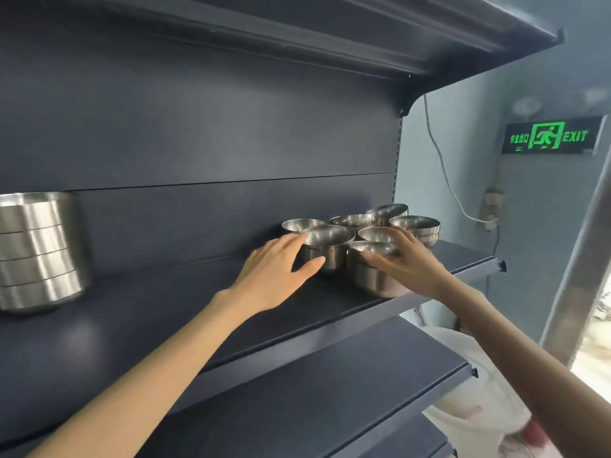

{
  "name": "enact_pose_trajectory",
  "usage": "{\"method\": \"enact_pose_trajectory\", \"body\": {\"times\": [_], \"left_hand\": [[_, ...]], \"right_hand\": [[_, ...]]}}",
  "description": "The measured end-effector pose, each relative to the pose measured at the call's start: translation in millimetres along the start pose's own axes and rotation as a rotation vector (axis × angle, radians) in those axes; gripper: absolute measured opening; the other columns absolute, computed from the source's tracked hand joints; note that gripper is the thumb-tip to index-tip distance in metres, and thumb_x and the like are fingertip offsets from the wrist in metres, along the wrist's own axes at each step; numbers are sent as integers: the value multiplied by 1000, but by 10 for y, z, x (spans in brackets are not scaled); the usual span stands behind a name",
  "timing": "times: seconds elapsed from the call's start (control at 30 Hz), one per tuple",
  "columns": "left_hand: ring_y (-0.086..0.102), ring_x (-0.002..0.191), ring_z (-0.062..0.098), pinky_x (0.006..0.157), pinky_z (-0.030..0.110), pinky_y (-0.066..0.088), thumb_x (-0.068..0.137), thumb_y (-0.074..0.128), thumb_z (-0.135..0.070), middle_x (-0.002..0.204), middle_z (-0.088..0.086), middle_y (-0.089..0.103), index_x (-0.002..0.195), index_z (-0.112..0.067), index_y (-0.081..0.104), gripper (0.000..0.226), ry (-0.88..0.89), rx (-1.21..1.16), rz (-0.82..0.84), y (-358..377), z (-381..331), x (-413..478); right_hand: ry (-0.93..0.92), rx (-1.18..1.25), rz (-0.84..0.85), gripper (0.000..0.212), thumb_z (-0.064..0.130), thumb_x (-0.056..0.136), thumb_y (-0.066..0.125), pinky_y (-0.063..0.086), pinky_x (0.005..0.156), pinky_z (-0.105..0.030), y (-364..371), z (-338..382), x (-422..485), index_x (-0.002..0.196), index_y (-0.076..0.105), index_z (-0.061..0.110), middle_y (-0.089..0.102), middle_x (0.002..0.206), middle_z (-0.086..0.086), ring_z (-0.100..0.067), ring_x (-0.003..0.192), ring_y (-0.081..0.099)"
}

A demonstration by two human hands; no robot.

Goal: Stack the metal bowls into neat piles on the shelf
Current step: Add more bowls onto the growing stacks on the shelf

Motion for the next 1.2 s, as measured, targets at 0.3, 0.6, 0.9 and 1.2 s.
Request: {"method": "enact_pose_trajectory", "body": {"times": [0.3,0.6,0.9,1.2], "left_hand": [[19,145,11,115,37,23,82,40,-74,159,-10,18,153,-21,19,91,-122,-247,125,370,-529,544],[20,144,12,116,33,23,64,52,-76,158,-5,24,152,-19,24,108,-232,-433,39,696,-751,616],[34,138,10,113,28,31,56,69,-65,152,-6,36,150,-18,29,112,-325,-643,-52,776,-758,641],[41,134,9,112,31,35,47,78,-73,145,-8,45,147,-20,37,120,-332,-682,-93,754,-711,576]], "right_hand": [[49,391,381,52,59,70,70,45,87,-9,-259,-532,178,112,44,41,53,121,18,15,99,59],[-23,397,480,65,52,74,65,43,101,-32,-254,-778,330,126,39,22,48,137,-25,-26,126,51],[-58,580,503,41,46,81,67,37,54,-2,-155,-935,372,115,51,28,60,90,17,15,74,57],[-107,638,453,41,45,76,72,46,77,-13,-51,-939,358,109,56,28,68,102,0,-5,92,59]]}}
Point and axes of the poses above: each hand's wrist, its own x-axis towards the middle knuckle, its own y-axis out of the palm, z = x × y, the point moved 1 cm from there along x, towards the middle knuckle
